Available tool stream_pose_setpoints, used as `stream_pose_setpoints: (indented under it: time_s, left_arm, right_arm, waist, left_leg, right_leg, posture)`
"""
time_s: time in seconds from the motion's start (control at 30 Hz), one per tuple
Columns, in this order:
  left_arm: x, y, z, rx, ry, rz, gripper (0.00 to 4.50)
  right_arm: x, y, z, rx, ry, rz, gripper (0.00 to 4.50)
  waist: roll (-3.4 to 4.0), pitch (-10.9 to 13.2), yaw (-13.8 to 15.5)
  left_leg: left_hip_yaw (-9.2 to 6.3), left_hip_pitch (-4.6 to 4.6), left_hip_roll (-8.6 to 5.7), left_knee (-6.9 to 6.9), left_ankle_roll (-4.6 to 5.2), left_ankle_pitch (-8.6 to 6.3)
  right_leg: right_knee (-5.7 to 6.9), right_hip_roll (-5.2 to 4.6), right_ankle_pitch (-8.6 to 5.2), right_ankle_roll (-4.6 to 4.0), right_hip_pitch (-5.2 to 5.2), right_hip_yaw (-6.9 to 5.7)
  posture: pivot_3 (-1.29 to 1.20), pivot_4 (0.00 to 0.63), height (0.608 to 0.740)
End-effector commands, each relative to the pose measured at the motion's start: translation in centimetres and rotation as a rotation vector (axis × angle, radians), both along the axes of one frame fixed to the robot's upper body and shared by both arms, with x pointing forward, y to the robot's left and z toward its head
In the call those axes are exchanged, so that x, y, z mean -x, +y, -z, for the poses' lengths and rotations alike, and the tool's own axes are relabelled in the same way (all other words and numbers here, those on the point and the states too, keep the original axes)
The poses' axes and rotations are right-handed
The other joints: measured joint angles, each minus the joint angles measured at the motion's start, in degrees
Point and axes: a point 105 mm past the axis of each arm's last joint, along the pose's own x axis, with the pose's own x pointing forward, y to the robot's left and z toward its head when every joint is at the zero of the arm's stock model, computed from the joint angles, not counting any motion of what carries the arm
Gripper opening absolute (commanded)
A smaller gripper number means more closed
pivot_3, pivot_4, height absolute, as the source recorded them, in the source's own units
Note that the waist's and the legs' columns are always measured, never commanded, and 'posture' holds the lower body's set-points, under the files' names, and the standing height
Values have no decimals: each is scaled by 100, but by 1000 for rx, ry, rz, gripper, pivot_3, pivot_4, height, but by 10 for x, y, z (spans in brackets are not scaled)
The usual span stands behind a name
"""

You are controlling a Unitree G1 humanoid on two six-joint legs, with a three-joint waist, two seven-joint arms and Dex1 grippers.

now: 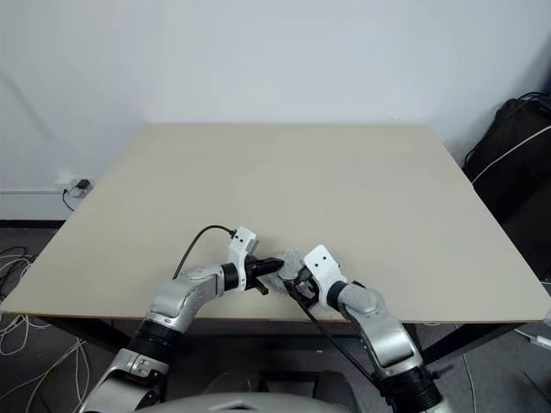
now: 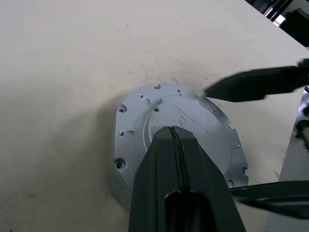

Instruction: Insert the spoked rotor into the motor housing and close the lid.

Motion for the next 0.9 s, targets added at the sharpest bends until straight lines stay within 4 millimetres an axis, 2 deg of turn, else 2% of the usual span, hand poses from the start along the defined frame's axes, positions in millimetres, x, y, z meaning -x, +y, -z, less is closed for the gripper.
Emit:
stream_pose_setpoints:
  time_s: [0.03,0.13,0.27,0.4,0.43,0.73,0.9]
  left_arm:
    - [4,-1,6,-17,16,11,0]
    - [5,-3,6,-12,14,21,0]
    - [4,-4,4,-5,7,28,0]
    - [4,-3,4,-6,5,28,0]
    - [5,-3,4,-6,5,28,0]
    - [7,1,6,-9,8,17,0]
    - [7,1,6,-8,8,16,0]
  right_arm:
    - [15,-8,-5,-80,52,-12,4465]
    - [20,-14,-9,-167,99,30,4465]
    - [8,-22,-5,-336,193,228,4465]
    - [-4,-20,-7,-503,251,348,4465]
    - [-6,-19,-7,-533,262,364,4465]
    - [-11,0,-1,-670,400,392,4465]
    - [-7,15,-7,-843,513,359,4465]
  waist:
    - [0,0,-1]
    - [2,8,-5]
    - [-2,13,-12]
    - [1,13,-5]
    - [4,12,-4]
    - [13,7,-27]
    - [15,5,-42]
  left_leg:
    - [-5,-1,2,-2,0,0]
    - [-13,-3,4,-6,3,0]
    - [-12,-4,6,-6,-16,-14]
    - [-12,-4,3,-9,-16,-15]
    - [-14,-6,3,-13,-15,-14]
    - [-7,-9,-3,-30,11,-3]
    - [-6,-8,-3,-31,12,-3]
  right_leg:
    - [-13,0,3,5,5,-3]
    - [-39,3,10,15,16,-9]
    - [-45,-7,14,20,18,-4]
    - [-46,-2,15,18,17,-6]
    - [-47,1,27,-5,14,-6]
    - [-49,1,30,-20,2,1]
    - [-49,2,30,-21,1,2]
  posture:
    - [0,0,740]
    - [0,0,740]
    - [0,0,740]
    - [0,0,740]
    - [0,0,740]
    - [0,0,740]
    - [0,0,740]
